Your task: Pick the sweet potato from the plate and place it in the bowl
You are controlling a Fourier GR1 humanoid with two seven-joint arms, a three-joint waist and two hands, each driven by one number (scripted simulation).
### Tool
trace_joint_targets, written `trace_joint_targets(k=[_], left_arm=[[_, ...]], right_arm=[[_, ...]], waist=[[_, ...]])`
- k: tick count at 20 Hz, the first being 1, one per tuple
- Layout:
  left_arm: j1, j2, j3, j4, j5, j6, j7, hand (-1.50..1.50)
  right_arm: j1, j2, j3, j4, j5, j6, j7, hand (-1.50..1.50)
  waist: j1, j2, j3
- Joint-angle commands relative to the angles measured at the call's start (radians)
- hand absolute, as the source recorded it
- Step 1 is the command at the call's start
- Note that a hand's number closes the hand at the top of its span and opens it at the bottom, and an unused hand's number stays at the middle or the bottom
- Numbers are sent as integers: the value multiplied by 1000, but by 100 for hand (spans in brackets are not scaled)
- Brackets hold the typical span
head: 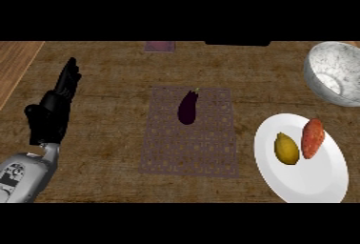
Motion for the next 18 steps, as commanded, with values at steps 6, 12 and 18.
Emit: trace_joint_targets(k=[6, 12, 18], left_arm=[[36, -20, -5, -40, -46, 11, 33, 0], [31, -3, 62, 2, -40, -45, 13, 0], [18, -53, 59, 16, -83, -28, 17, 0]], right_arm=[[-207, 83, 191, 105, 244, 58, -44, -150], [-258, 88, 251, 132, 344, 90, -64, -150], [-265, 196, 339, 214, 496, -37, 21, -150]], waist=[[-7, -4, -2], [-28, -6, -3], [-31, -5, -3]])
